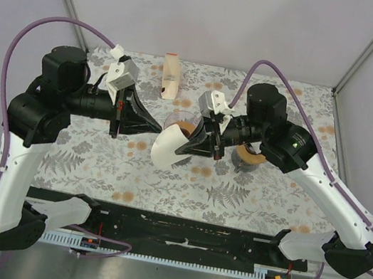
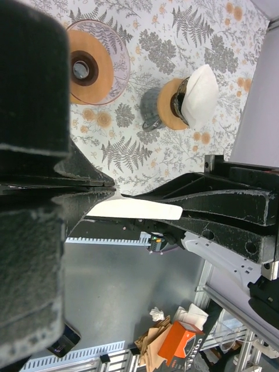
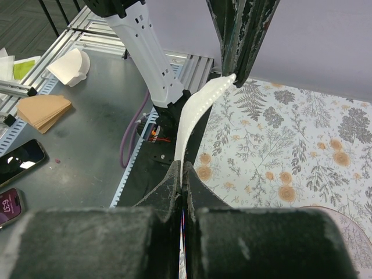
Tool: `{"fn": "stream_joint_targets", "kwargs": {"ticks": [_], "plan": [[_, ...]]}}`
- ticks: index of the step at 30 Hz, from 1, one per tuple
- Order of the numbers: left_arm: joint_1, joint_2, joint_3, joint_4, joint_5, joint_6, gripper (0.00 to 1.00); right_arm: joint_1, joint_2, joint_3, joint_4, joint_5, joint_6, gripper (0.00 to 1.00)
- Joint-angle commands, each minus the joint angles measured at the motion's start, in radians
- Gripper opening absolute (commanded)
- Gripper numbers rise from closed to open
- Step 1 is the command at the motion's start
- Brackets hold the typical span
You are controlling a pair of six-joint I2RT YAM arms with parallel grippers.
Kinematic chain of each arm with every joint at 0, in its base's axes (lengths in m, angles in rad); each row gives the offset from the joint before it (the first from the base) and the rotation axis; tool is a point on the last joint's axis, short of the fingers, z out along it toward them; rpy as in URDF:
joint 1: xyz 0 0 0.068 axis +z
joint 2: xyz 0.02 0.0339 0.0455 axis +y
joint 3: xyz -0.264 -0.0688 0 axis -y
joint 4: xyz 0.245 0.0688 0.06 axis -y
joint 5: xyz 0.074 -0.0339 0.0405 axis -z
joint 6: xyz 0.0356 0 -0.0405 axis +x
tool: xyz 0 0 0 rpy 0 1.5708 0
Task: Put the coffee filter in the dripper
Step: Place the coffee filter in the coffee dripper.
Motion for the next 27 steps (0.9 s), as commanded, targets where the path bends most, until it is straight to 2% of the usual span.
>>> {"fn": "stream_joint_targets", "kwargs": {"ticks": [1,3,10,17,27], "plan": [[-0.016,-0.003,0.023,-0.029,0.006,0.063,0.02,0.003,0.007,0.044,0.005,-0.021,-0.009,0.00],[-0.019,-0.007,0.024,-0.039,0.029,0.074,0.04,0.003,0.009,0.045,0.004,-0.012,-0.008,0.00],[-0.017,-0.021,0.026,-0.071,0.052,0.101,0.21,0.004,0.027,0.065,-0.021,0.045,-0.006,0.00],[-0.017,-0.021,0.041,-0.072,0.062,0.092,0.31,0.003,0.039,0.086,-0.048,0.087,-0.005,0.00],[-0.019,-0.023,0.046,-0.106,0.017,0.130,0.36,0.004,0.046,0.100,-0.070,0.097,-0.009,0.00]]}}
